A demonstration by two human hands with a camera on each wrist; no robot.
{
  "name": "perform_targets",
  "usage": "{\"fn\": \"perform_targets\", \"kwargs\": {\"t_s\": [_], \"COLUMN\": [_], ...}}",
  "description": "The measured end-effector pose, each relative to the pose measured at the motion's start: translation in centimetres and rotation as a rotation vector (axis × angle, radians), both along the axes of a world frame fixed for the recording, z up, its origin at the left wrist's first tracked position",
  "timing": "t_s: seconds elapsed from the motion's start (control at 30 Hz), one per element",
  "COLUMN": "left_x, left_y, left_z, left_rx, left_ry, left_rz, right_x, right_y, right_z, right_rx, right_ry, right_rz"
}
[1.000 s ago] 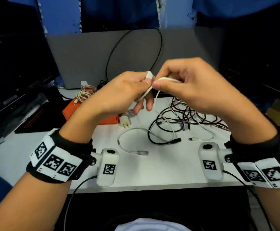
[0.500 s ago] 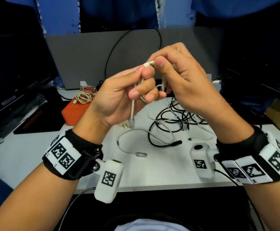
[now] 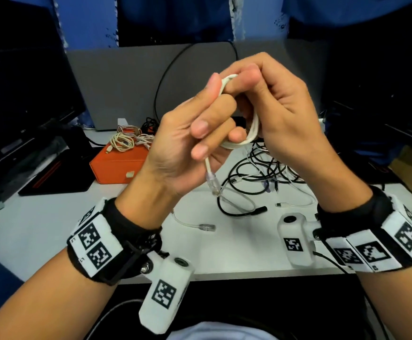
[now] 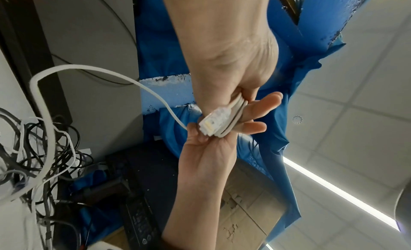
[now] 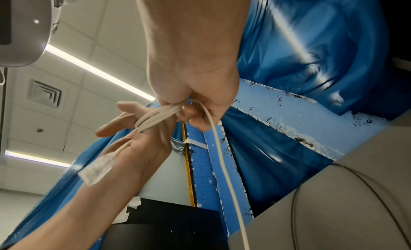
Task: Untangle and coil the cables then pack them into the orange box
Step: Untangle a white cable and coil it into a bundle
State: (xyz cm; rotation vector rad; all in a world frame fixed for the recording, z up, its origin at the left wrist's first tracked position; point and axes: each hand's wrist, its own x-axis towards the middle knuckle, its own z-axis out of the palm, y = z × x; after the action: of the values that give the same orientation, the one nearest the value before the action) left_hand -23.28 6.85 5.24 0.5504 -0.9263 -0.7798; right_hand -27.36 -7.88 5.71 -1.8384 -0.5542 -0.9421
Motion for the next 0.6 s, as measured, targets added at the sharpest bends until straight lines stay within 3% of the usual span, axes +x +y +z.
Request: {"fn": "perform_targets", "kwargs": {"t_s": [0.13, 0.3, 0.37, 0.47, 0.53, 0.6], "left_x": [0.7, 4.6, 5.5, 5.8, 5.5, 6.1], "left_y": [1.7, 6.2, 7.0, 5.6, 4.3, 3.8], "left_z": [2.1, 4.1, 3.9, 3.9, 3.3, 2.1], "left_rx": [-0.136, -0.400, -0.398, -0.229, 0.045, 0.384], "left_ry": [0.034, 0.288, 0.270, -0.010, -0.381, -0.784], "left_rz": [0.117, 0.363, 0.455, 0.722, 1.073, 1.172], "right_x": [0.1, 0.6, 0.3, -0.6, -1.1, -1.3], "right_y": [-1.0, -1.7, -1.1, 0.6, 1.4, 1.5], "right_z": [0.2, -0.6, -0.8, -1.0, -1.1, -1.3], "right_rx": [-0.007, -0.129, -0.260, -0.400, -0.414, -0.362], "right_ry": [0.018, 0.296, 0.414, 0.574, 0.642, 0.686], "right_rz": [0.011, -0.006, -0.017, 0.085, 0.194, 0.274]}}
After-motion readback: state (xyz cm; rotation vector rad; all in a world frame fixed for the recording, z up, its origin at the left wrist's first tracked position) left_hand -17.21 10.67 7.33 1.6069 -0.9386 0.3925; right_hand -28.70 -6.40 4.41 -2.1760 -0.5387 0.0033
